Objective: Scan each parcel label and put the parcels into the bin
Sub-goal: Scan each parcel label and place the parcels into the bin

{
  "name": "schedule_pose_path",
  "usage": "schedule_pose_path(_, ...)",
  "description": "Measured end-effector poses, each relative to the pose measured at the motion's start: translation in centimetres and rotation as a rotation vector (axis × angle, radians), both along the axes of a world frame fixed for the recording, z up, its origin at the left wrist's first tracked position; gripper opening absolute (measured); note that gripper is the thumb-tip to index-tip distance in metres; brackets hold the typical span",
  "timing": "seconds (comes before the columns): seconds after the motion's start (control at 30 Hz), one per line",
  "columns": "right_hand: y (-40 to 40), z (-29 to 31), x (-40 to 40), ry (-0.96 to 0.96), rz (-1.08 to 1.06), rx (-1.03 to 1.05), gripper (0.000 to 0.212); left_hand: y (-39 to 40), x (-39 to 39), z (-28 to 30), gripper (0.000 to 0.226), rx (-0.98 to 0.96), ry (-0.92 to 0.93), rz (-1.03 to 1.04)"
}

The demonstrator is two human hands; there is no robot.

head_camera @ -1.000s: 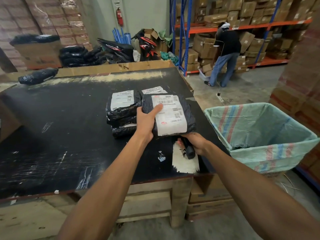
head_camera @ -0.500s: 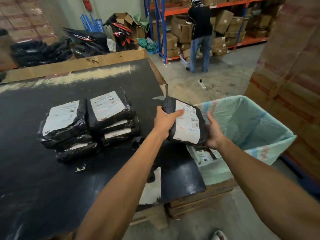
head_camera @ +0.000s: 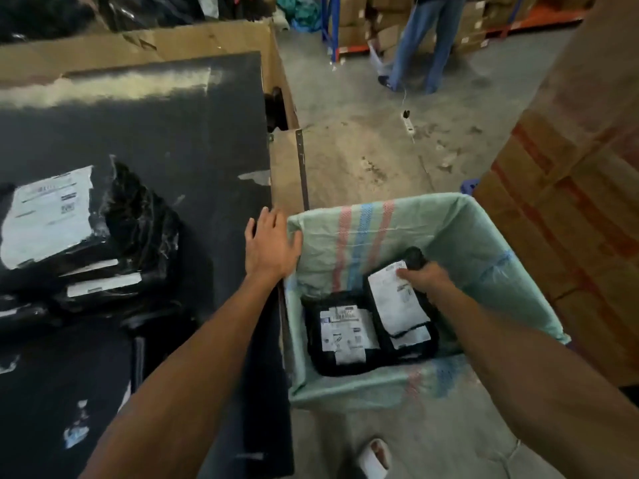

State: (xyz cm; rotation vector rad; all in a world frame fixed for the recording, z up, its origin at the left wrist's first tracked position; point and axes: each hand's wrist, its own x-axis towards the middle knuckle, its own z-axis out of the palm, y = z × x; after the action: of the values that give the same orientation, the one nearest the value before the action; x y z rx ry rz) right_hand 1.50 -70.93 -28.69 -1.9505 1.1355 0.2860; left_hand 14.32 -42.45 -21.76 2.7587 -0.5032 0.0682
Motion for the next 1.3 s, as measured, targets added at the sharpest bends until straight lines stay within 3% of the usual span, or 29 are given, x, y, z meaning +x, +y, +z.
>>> schedule_pose_path(0.13, -0.4, -4.5, 0.3, 0.175, 0.139, -0.123, 0.093, -0.7, 0.0, 0.0, 0.061, 0.044, 0.003, 0.022)
schedule_pose_path(0.43, 0.5, -11.2, 1.9, 0.266, -0.045, 0.281, 0.076, -0.6, 0.1, -0.5, 0.054, 0.054, -0.035, 0.058)
schedule_pose_path(0.53, -0.3, -11.8, 1.7, 0.287, -0.035, 0.211, 0.066, -0.6, 0.2, -0.6, 0.052, 0.05, -0.042, 0.059)
schedule_pose_path(0.7, -1.5, -10.2, 1.7, 0.392, 0.06, -0.103, 0.067, -0.5, 0.3, -1.0, 0.053, 0.044, -0.05, 0.05)
schedule_pose_path(0.83, 0.8, -7.6, 2.6, 0.287, 0.204, -0.05, 0.047, -0.2, 0.4, -1.3, 0.053, 0.031, -0.036, 0.046)
schedule_pose_path(0.93, 3.4, -5.1, 2.4, 0.131, 0.243, 0.039, 0.045, -0.1, 0.2, -1.0, 0.053, 0.0, 0.007, 0.029)
schedule_pose_path(1.1, 8.2, -0.4, 2.5, -0.143, 0.285, 0.099, 0.036, 0.6, 0.8, 1.5, 0.066, -0.122, 0.317, -0.043)
schedule_pose_path(1.2, 11.4, 3.0, 2.3, -0.315, 0.319, 0.072, 0.031, 1.7, 0.0, 5.0, 0.05, -0.224, 0.428, -0.072)
schedule_pose_path(1.3, 14.7, 6.4, 2.5, -0.476, 0.361, 0.087, 0.029, 3.7, -1.5, 8.7, 0.029, -0.223, 0.3, -0.139)
